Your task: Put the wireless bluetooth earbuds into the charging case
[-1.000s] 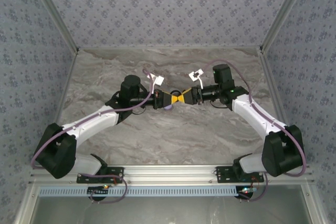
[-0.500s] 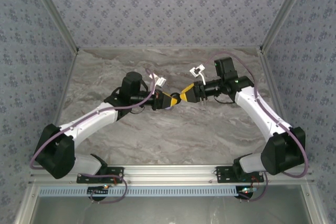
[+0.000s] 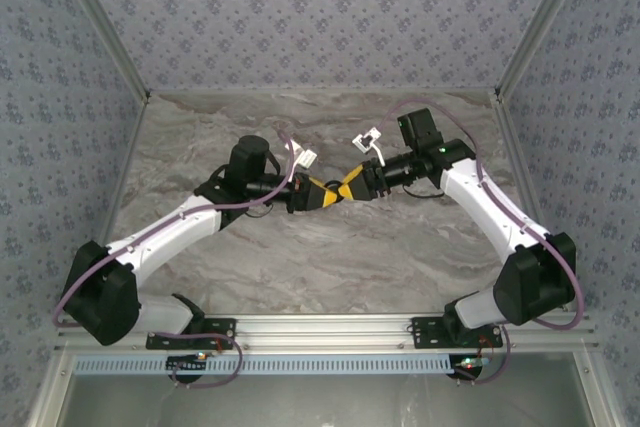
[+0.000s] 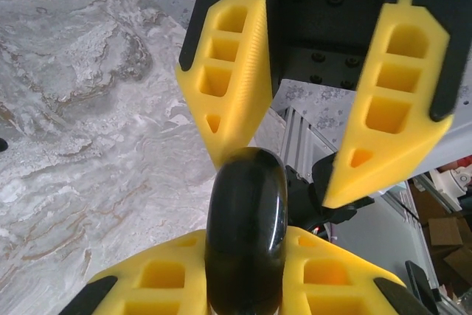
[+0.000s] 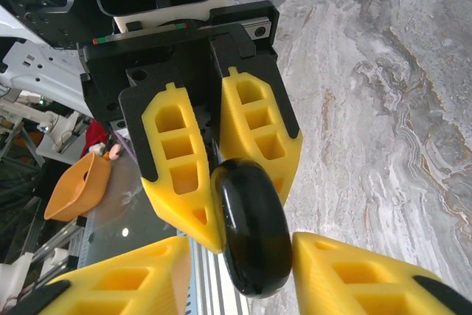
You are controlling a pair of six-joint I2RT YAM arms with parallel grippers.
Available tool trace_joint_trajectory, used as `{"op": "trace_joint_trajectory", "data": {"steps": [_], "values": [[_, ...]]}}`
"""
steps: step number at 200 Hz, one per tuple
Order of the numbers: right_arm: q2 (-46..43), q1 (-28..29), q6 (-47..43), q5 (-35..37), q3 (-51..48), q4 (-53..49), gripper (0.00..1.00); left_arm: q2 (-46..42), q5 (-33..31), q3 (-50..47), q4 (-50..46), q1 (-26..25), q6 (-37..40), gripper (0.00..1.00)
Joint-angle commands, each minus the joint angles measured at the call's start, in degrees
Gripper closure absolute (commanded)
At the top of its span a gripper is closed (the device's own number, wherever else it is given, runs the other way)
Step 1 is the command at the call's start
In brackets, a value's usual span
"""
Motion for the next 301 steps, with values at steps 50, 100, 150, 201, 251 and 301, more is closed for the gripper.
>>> {"op": "trace_joint_trajectory", "data": {"steps": [50,100,150,201,251,301], "values": [[0.80,1.23,-0.80,-2.00,2.18,-1.40,0.68,-1.03,0.94,2.60,-0.45,-1.15,1.21,0.89],[0.78,1.59,-1.01,-2.59,2.05,-1.39,0.76,-0.41,0.63,2.86,0.32,-1.53,0.52,0.89],[-2.99,-0.39,7.89,-2.74,-1.67,9.36,0.81,-2.56,-5.26,1.03,3.63,-1.37,-2.27,0.60],[-5.77,-1.20,16.76,-1.29,-6.29,18.89,0.82,-4.57,-9.11,-3.76,13.74,-0.54,-9.14,0.47],[-7.71,-1.16,23.97,0.85,-8.57,26.33,0.82,-4.89,-9.43,-7.14,22.49,-0.79,-13.94,0.45],[-8.15,-0.72,26.18,1.68,-9.27,28.92,0.81,-4.97,-9.34,-7.47,24.39,-1.14,-14.68,0.46]]}}
